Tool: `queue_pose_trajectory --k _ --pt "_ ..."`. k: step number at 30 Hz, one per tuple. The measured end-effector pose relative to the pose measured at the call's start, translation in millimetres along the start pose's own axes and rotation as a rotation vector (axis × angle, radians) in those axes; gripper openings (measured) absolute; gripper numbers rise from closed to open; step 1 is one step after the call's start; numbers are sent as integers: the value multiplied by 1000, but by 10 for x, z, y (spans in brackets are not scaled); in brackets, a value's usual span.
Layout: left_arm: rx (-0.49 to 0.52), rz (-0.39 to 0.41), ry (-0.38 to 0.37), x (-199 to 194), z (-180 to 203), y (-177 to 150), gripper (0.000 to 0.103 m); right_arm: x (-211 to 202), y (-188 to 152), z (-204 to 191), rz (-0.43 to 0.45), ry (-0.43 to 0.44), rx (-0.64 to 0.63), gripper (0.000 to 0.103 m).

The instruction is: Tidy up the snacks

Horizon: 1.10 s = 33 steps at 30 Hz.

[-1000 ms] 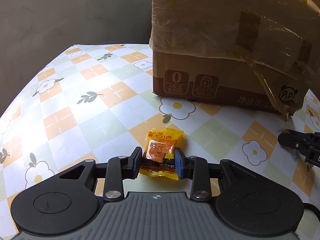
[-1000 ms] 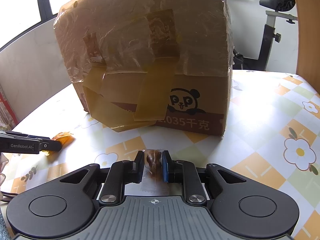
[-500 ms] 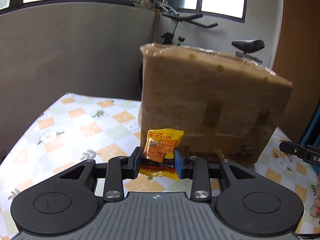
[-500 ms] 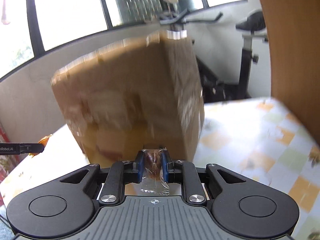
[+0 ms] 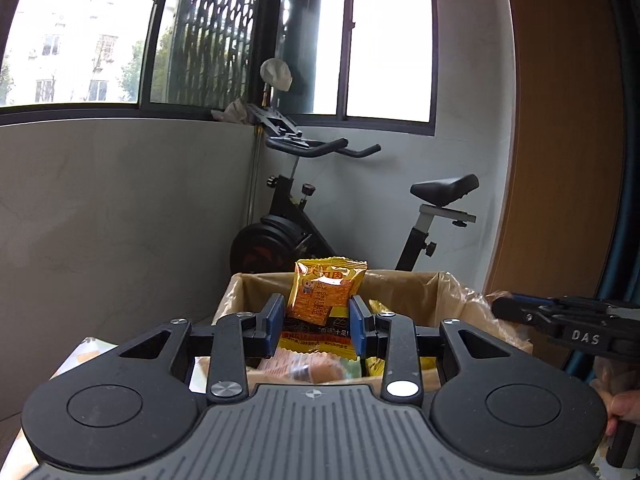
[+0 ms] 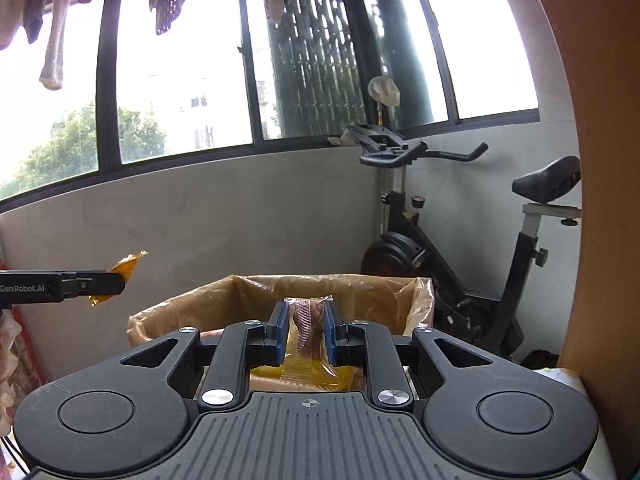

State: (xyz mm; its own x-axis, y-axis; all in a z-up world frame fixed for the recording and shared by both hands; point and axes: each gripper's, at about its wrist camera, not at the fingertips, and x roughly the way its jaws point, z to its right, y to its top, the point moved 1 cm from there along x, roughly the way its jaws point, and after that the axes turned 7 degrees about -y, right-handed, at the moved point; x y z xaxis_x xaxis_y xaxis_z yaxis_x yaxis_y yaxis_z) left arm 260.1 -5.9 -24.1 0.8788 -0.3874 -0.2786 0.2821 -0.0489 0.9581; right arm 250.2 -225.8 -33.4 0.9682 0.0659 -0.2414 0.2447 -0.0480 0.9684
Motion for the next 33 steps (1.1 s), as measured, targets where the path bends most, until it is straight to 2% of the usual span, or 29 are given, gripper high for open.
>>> queue_pose_trajectory --k 4,9,11,12,13,14,15,19,21,24,29,33 --pt "-8 -35 -29 499 65 80 36 326 12 -1 -53 -55 32 17" --pt "5 -129 -35 983 50 23 37 543 -60 -22 -116 -105 36 18" --pt "-2 -140 -59 1077 28 -5 39 565 -82 -8 -124 -118 46 27" --pt "4 -149 -62 1119 18 -14 45 570 -85 -3 -127 -120 46 33" --pt "12 -158 -55 1115 23 -28 51 561 -83 -1 -127 -123 41 35" --pt "22 -160 -45 1099 19 -37 64 548 -78 0 -127 -126 31 35" --pt "32 -154 -36 1059 30 -43 71 526 -70 -5 -126 -129 19 36" --pt "37 -162 -17 913 4 -13 82 396 -21 8 -111 -141 20 50" --pt "21 -161 -11 782 -21 30 88 313 24 13 -104 -144 27 60" --pt "41 -149 11 540 -6 104 90 136 97 5 -84 -118 38 88" --pt "103 -108 65 51 90 224 95 -222 278 -94 -34 -119 44 102" --pt "90 -82 85 -353 153 296 96 -575 417 -235 9 -140 63 103"
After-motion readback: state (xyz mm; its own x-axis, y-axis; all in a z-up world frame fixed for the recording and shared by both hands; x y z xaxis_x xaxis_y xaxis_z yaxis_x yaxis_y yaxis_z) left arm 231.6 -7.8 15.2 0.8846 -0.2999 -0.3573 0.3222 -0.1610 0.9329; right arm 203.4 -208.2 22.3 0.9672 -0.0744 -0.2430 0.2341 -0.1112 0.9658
